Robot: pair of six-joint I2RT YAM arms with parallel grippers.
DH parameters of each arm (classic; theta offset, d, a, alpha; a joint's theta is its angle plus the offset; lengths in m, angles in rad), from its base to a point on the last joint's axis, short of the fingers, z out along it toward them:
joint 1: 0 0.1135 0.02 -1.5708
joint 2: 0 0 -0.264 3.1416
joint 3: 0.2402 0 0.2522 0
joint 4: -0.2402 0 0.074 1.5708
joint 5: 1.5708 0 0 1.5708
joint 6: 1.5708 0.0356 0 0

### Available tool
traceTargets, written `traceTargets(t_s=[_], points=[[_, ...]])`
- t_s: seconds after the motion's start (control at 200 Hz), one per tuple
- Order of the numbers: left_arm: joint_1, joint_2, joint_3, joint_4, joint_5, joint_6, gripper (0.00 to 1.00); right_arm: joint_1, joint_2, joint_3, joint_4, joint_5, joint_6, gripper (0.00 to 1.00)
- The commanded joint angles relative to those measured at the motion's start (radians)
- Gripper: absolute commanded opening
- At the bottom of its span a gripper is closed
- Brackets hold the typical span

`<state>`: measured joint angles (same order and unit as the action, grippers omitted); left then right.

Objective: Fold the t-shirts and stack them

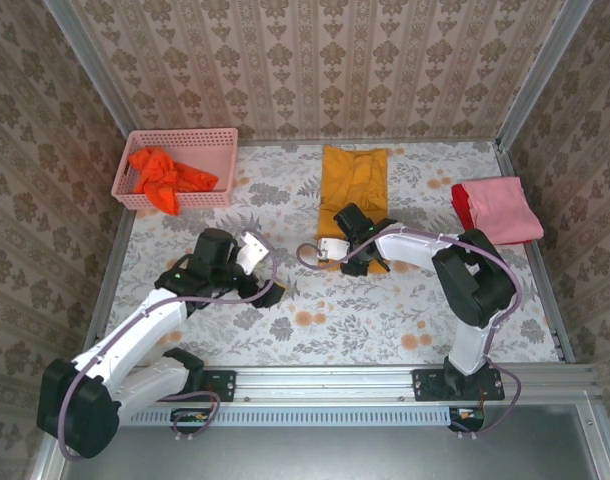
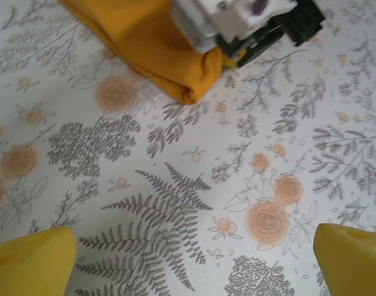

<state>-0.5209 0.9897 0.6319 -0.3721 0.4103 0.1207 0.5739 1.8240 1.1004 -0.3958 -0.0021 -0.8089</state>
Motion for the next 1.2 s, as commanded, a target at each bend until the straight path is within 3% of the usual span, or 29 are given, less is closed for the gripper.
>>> traceTargets(t_s=[0.0, 0.185, 0.445, 0.55, 0.74, 0.98, 1.195], points=[[0.017, 0.040, 0.045, -0.018, -0.130, -0.166, 1.00, -0.001, -0.001, -0.049, -0.014, 0.027, 0.010, 0.00], [0.054, 0.192, 0.102, -0.021, -0.211, -0.496, 1.00, 0.027, -0.115, -0.101, -0.039, -0.029, 0.072, 0.00], [0.056, 0.493, 0.187, 0.253, -0.045, -0.803, 1.00, 0.086, -0.304, -0.194, -0.103, -0.096, 0.172, 0.00], [0.033, 0.608, 0.282, 0.276, -0.063, -0.836, 0.96, 0.115, -0.374, -0.220, -0.173, -0.113, 0.206, 0.00], [0.009, 0.792, 0.448, 0.300, -0.032, -0.866, 0.79, 0.156, -0.499, -0.236, -0.279, -0.130, 0.251, 0.00], [-0.022, 0.969, 0.614, 0.312, -0.008, -0.905, 0.48, 0.168, -0.592, -0.251, -0.302, -0.139, 0.290, 0.00], [-0.049, 1.076, 0.743, 0.226, -0.034, -0.870, 0.40, 0.168, -0.572, -0.256, -0.272, -0.140, 0.284, 0.00]])
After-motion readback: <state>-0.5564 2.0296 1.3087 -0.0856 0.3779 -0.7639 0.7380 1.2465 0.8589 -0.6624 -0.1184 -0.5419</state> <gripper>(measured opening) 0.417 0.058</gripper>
